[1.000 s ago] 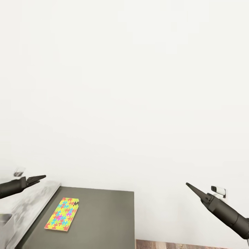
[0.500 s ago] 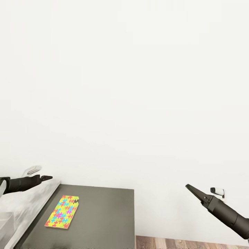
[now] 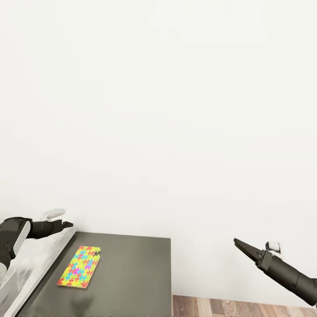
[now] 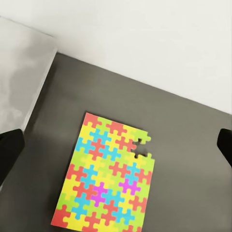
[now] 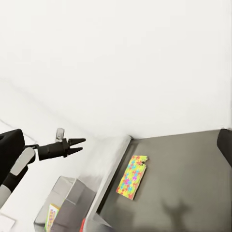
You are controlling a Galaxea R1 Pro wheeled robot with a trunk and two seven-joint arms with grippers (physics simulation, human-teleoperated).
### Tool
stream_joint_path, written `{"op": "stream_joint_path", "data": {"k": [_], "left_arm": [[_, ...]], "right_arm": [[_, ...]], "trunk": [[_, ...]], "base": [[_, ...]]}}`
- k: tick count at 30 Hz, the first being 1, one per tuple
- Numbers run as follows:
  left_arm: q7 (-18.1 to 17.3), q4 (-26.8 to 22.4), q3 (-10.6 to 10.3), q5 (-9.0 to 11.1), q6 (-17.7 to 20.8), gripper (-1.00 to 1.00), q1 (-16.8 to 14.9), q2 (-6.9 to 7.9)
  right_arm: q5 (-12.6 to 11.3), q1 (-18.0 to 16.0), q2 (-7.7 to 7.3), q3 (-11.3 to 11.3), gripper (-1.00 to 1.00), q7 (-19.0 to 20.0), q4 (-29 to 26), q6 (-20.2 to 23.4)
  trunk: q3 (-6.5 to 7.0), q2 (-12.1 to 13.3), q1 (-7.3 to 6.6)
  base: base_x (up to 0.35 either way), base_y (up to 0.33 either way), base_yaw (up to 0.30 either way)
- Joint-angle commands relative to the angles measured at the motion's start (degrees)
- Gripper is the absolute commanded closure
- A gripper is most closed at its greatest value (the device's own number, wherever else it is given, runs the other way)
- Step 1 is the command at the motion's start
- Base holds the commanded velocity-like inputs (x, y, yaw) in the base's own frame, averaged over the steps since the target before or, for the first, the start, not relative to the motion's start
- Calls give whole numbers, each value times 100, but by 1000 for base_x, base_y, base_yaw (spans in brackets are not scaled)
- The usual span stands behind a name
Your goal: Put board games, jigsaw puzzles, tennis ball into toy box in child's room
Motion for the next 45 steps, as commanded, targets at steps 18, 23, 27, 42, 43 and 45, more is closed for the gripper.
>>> {"op": "stream_joint_path", "data": {"k": [18,23,27,42,43,45], "left_arm": [[379,298,-256,45,127,-100,-202,-163],[415,472,-278,41,87,-100,-277,-173],[425,521,-282,38,32,-100,-295,-175],[413,558,-292,39,-168,-100,-306,-159],[411,558,-292,40,-171,-100,-307,-155],[402,560,-291,45,-176,-100,-310,-145]], "right_arm": [[69,-23,-8,5,-100,7,-8,105],[70,-24,-8,5,-100,6,-5,105],[70,-24,-8,7,-100,7,-6,105],[132,-26,-100,600,-100,29,-8,62],[135,-26,-115,632,-100,30,-6,56],[140,-27,-138,690,-100,34,-7,49]], "trunk": [[-172,-5,2],[-219,-5,2],[-257,-5,2],[-398,-5,2],[-407,-5,2],[-426,-5,2]], "base": [[0,0,0],[0,0,0],[0,0,0],[0,0,0],[0,0,0],[0,0,0]]}}
